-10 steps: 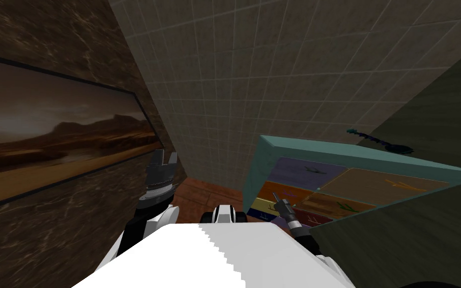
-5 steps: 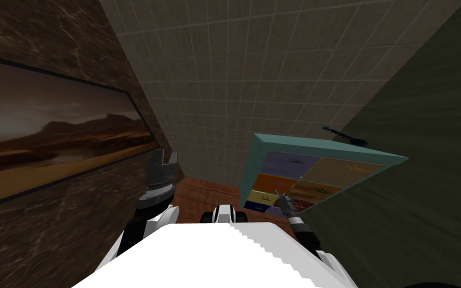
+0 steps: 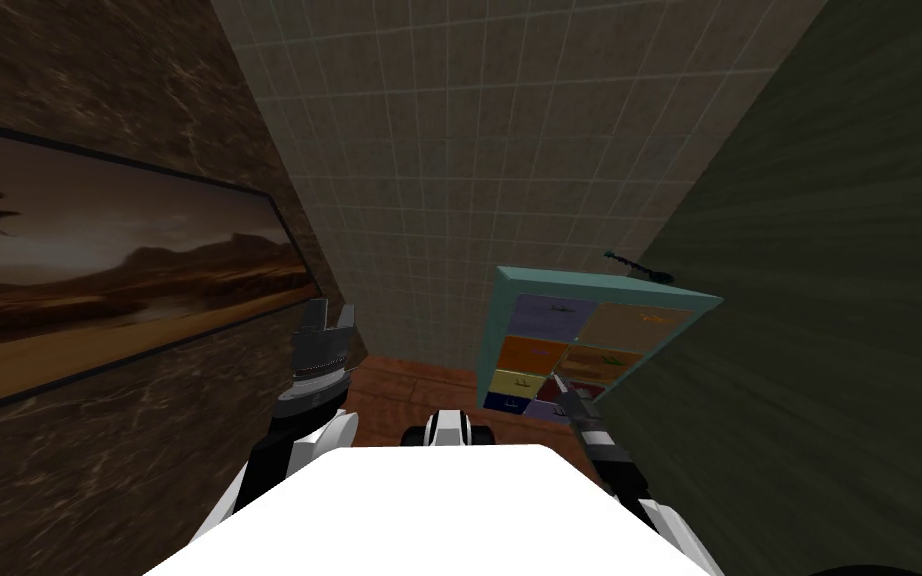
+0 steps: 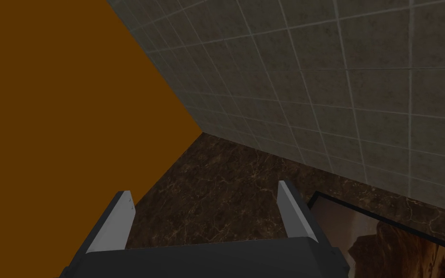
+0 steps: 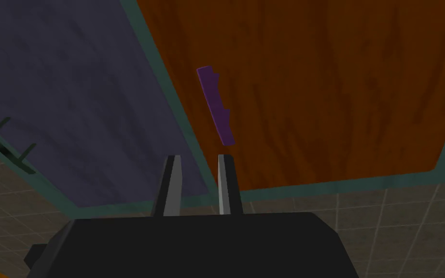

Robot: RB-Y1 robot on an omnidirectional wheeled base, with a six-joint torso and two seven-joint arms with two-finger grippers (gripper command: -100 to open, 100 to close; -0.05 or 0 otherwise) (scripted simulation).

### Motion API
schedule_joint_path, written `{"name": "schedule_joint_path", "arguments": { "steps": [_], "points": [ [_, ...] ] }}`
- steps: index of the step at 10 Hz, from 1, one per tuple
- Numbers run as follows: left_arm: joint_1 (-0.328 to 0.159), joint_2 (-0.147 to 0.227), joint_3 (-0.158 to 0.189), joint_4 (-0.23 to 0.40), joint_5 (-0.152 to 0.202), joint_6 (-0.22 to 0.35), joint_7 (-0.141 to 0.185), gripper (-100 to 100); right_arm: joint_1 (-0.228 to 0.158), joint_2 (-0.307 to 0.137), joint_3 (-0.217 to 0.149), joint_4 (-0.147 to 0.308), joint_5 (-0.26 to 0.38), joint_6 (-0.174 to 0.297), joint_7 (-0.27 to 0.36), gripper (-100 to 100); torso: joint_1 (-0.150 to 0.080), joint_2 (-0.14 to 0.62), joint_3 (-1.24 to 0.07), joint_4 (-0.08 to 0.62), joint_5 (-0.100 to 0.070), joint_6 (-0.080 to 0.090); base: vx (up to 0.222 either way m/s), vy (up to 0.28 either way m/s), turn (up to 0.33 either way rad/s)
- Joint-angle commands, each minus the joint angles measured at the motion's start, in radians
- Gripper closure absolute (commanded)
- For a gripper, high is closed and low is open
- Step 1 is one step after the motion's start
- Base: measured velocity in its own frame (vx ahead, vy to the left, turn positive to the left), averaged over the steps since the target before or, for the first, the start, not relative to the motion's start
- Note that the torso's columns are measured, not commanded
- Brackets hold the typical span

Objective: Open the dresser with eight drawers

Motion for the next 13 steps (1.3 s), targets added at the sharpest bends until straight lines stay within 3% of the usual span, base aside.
{"name": "schedule_joint_path", "arguments": {
  "steps": [1,3,4,5,6,13],
  "points": [
    [0.000,0.000,0.000,0.000,0.000,0.000,0.000,0,-0.004,-0.009,-0.007,-0.006,0.003,0.011,0.007,-100,-0.001,0.001,0.000,0.000,0.000,0.000,0.169,-0.037,0.029],
    [0.000,0.000,0.000,0.000,0.000,0.000,0.000,0,-0.004,-0.010,-0.008,-0.008,0.004,0.012,0.007,-100,0.000,0.009,0.005,0.002,0.000,0.001,0.131,-0.021,0.026],
    [0.000,0.000,0.000,0.000,0.000,0.000,0.000,0,-0.010,-0.035,-0.015,-0.019,0.002,0.036,-0.020,-100,0.001,0.016,0.009,0.004,0.000,0.001,0.098,0.011,0.042],
    [0.000,0.000,0.000,0.000,0.000,0.000,0.000,0,-0.008,-0.025,-0.011,-0.015,0.003,0.025,-0.006,-100,0.002,0.015,0.009,0.004,0.001,0.000,0.061,0.006,0.014],
    [0.000,0.000,0.000,0.000,0.000,0.000,0.000,0,-0.009,-0.026,-0.012,-0.016,0.003,0.029,-0.010,100,0.001,0.015,0.009,0.004,0.000,0.001,0.011,0.001,-0.001],
    [0.000,0.000,0.000,0.000,0.000,0.000,0.000,0,0.025,-0.039,-0.008,-0.032,0.002,0.010,-0.031,100,0.002,0.011,0.006,0.004,0.002,0.001,-0.155,0.038,-0.034]
  ]
}}
